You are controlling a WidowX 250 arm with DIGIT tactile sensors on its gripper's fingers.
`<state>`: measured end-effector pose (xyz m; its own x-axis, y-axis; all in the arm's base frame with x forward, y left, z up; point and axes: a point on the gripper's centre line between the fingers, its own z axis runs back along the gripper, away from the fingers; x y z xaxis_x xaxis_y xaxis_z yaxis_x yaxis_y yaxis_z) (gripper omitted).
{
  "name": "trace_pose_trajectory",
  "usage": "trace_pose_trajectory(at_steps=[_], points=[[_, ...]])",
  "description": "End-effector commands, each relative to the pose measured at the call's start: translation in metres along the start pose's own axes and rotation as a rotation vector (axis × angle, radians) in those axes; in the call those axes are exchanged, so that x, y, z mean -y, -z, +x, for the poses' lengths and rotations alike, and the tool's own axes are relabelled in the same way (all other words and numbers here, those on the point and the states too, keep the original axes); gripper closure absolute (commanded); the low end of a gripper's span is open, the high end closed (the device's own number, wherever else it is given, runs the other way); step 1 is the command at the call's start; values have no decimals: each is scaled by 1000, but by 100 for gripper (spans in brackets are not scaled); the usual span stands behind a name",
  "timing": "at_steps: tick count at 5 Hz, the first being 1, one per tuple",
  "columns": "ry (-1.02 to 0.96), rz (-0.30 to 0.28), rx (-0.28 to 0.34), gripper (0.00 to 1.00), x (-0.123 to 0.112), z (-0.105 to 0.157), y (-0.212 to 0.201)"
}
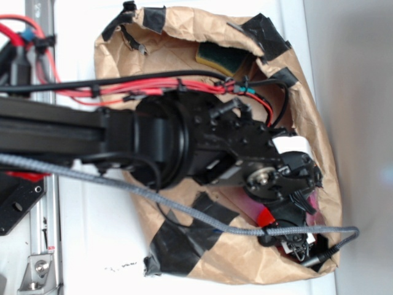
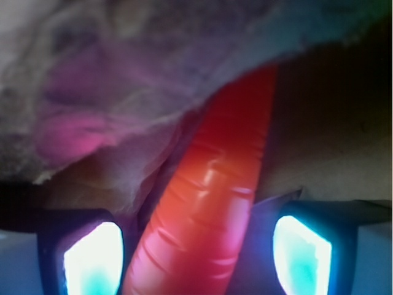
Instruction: Grab the carrot.
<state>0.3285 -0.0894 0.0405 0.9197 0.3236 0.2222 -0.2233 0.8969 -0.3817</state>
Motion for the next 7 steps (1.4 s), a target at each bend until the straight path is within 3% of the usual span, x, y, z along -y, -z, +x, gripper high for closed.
trace_pose_trajectory(at_steps=[1, 2, 3, 4, 5, 6, 7], points=[[15, -72, 100, 100, -1, 11, -49], [32, -115, 146, 100, -3, 9, -72], [44, -104, 194, 100, -8, 10, -103], [48, -42, 165, 100, -16, 17, -122], [97, 206, 209, 100, -31, 21, -136], [95, 186, 124, 0, -34, 18, -124], [74, 150, 129, 0, -29, 18, -104]])
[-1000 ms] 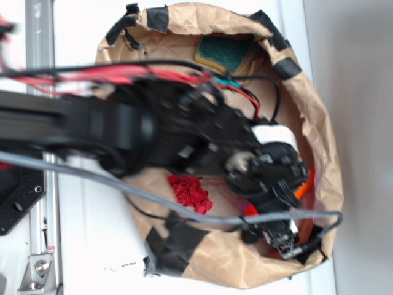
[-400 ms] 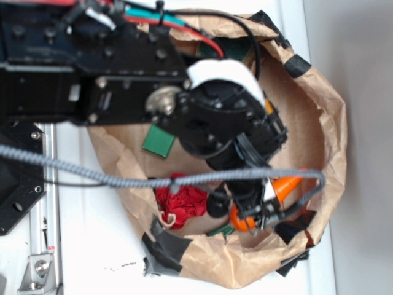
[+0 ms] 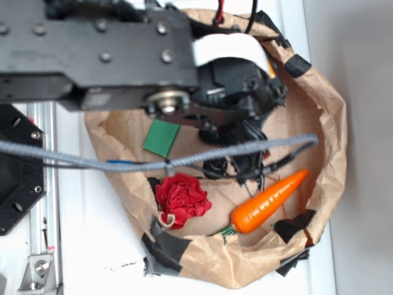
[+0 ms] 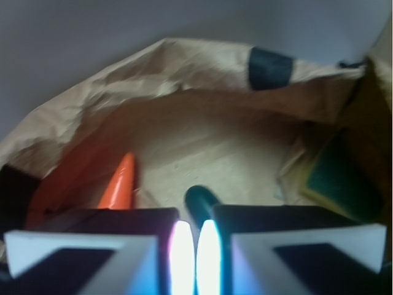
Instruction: Grab the carrot.
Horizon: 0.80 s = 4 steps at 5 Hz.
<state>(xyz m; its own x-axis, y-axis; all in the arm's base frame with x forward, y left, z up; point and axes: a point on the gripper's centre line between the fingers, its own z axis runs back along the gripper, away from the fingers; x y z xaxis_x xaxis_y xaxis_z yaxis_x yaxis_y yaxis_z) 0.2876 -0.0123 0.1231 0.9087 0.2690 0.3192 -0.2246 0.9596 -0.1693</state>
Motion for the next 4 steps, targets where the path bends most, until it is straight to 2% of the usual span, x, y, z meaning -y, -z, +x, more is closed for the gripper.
trace_pose_trajectory(at_steps=[1, 2, 4], points=[[41, -88, -7, 0, 36, 4, 29], [90, -108, -57, 0, 52, -4, 49], [187, -138, -108, 0, 79, -21, 66]])
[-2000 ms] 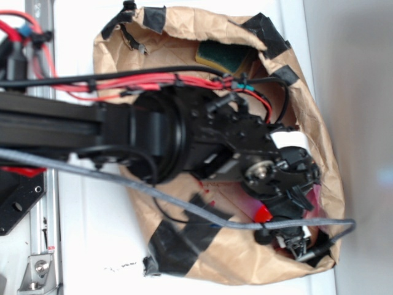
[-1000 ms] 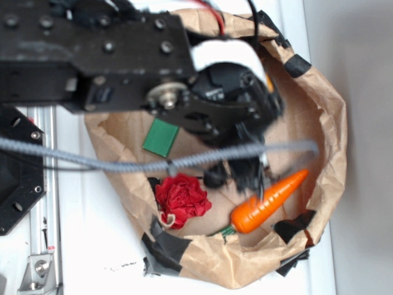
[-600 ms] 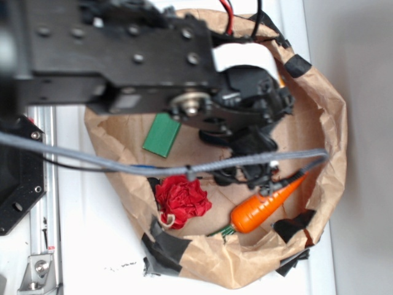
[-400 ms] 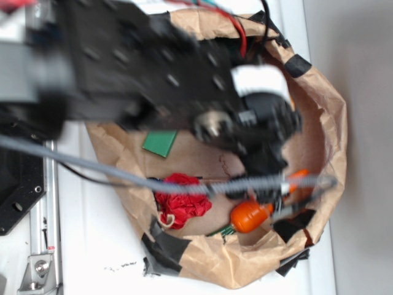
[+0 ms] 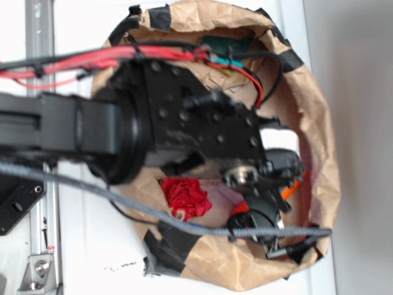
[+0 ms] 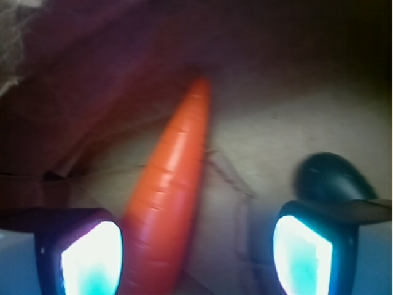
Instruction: Grab the carrot.
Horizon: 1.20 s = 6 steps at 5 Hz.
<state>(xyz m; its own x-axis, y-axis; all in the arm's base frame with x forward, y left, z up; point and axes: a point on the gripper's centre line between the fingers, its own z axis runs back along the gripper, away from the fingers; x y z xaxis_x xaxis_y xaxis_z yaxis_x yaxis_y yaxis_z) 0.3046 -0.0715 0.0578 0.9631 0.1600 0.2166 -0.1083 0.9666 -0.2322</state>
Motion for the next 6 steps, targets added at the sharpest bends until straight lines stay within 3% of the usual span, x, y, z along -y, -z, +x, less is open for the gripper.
trace_pose_trajectory(at_steps=[1, 2, 3, 5, 6], points=[[113, -21, -3, 0, 28, 1, 14], [97, 3, 2, 0, 23, 5, 25], [53, 18, 7, 100, 14, 10, 26], [2, -4, 67, 100, 2, 18, 0], [-26, 27, 112, 100, -8, 28, -38]])
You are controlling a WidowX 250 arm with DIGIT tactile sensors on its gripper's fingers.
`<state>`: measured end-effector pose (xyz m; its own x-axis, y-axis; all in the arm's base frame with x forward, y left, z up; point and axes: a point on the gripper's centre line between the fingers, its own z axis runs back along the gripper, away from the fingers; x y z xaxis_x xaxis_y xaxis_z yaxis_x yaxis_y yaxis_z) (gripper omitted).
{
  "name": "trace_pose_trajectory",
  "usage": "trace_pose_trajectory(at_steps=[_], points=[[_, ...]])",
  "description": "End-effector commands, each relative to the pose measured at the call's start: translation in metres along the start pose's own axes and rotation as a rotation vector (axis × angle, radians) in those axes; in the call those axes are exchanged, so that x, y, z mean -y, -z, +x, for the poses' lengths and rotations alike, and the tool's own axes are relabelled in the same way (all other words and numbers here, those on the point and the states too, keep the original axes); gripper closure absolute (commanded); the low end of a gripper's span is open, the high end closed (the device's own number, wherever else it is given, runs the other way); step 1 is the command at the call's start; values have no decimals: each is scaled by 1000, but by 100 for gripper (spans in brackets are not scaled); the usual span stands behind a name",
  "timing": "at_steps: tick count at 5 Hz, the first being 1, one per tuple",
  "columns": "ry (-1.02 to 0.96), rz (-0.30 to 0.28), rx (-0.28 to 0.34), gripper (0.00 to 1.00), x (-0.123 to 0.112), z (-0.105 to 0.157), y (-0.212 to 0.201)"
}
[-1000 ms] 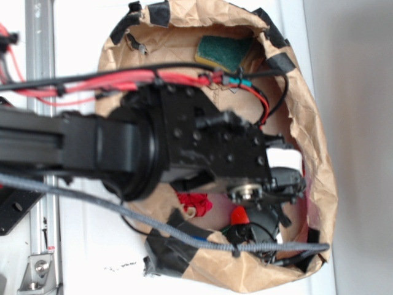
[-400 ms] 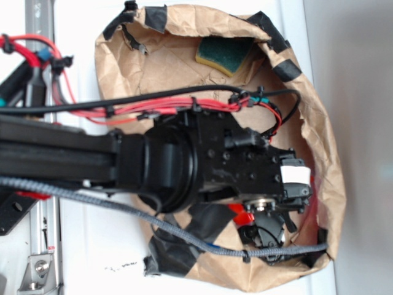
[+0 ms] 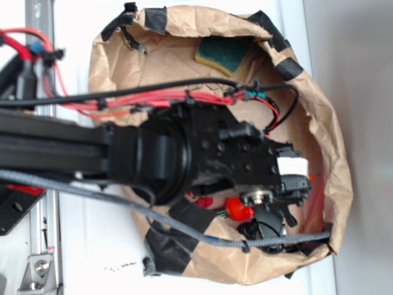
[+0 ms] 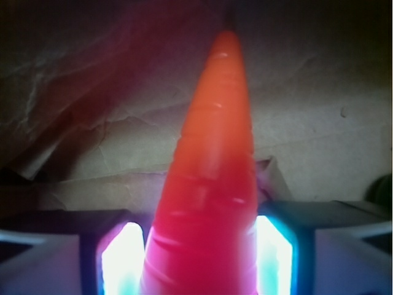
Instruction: Grab the carrot.
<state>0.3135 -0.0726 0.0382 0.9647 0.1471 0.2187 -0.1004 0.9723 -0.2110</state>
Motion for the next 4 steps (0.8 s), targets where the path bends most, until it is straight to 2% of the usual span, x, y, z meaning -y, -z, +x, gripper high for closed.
trace_pose_trajectory(at_steps=[1, 3, 4], points=[[-52, 74, 162, 100, -27, 34, -104], [-20, 190, 238, 100, -38, 38, -130], [-27, 190, 199, 100, -36, 36, -130]])
